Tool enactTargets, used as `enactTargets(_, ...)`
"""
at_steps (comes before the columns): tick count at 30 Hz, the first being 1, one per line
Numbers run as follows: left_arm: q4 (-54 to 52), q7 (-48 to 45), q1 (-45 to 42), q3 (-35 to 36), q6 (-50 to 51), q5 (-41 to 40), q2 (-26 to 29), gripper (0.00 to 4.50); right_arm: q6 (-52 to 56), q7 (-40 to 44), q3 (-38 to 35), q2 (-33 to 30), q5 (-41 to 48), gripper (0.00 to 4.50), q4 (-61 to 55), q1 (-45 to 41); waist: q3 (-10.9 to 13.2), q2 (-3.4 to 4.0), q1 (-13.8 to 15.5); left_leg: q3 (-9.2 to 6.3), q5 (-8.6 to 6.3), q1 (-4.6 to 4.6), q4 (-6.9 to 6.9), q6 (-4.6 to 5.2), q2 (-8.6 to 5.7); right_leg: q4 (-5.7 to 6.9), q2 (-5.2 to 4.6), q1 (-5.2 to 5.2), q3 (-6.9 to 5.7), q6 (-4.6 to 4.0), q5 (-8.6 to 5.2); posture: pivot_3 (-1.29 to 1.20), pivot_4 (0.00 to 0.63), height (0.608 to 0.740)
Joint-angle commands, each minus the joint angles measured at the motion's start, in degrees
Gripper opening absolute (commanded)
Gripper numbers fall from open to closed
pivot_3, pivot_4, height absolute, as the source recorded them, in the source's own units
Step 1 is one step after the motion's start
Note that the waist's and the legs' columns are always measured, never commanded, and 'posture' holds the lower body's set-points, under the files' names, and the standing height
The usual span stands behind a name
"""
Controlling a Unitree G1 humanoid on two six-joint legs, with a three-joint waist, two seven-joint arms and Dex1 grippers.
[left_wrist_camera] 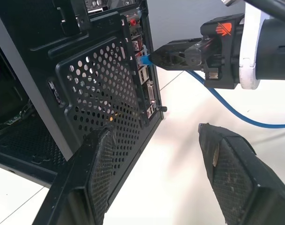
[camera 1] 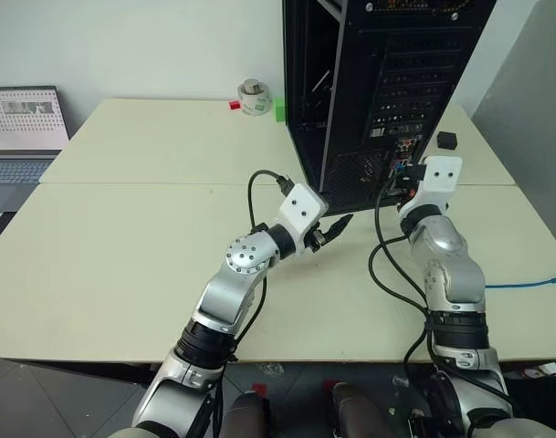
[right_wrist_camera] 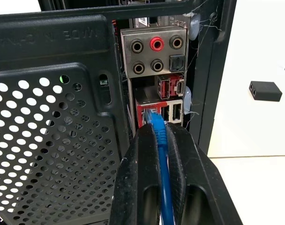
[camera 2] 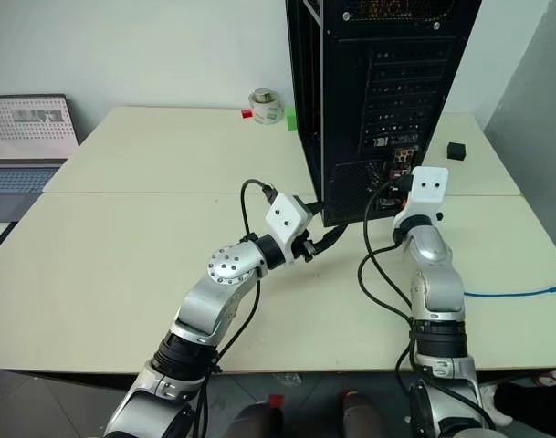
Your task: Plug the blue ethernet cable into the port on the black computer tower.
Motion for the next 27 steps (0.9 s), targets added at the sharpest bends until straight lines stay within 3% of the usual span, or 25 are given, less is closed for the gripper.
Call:
enactTargets(1,-2.6,0.0,-0.3,0.2,-0.1,-0.1,-0.2,2.98,-2.8,-0.2,-0.5,0.2,0.2,0.0,0.5,-3.0,0.0,0.0,0.0,0.0,0.0,0.0,0.0,0.0,0.0,0.0,0.0,0.0,0.0,0.0,0.0,0.0,0.15,0.74)
enactTargets(13,-2.7,0.1,0.0,0.2,0.0,0.0,-0.3,2.98,-3.6,2.7,0.5,-1.7,-0.4,0.0,2.8,-3.0,0.0,0.0,-0.8,0.02,0.0,0.03,0.01,0.0,0.01,0.03,0.01,0.0,0.04,0.0,0.01,0.0,0.15,0.74)
enactTargets(15,-2.5,0.1,0.0,0.3,-0.1,0.0,-0.2,3.05,-3.4,3.6,0.3,-2.6,-0.2,0.67,2.7,-2.5,0.0,0.0,-0.9,0.01,0.0,0.03,0.0,0.0,0.01,0.03,0.02,0.0,0.03,0.0,0.01,0.0,0.15,0.74)
enactTargets(17,-2.4,0.0,0.0,0.3,-0.3,0.1,-0.1,3.05,-3.0,4.7,0.3,-3.7,-0.1,0.86,2.2,-1.9,0.0,0.0,-0.8,0.01,0.0,0.02,0.0,0.0,0.01,0.03,0.02,0.0,0.03,0.0,0.01,0.0,0.15,0.74)
enactTargets(27,-1.1,-0.9,-0.9,1.8,1.2,-1.1,1.3,3.05,2.5,13.5,0.8,-10.8,2.4,3.04,-6.4,3.5,0.0,0.0,-0.5,-0.01,0.0,-0.04,-0.02,0.0,-0.03,-0.05,-0.02,0.0,0.01,0.01,0.0,0.0,0.15,0.74)
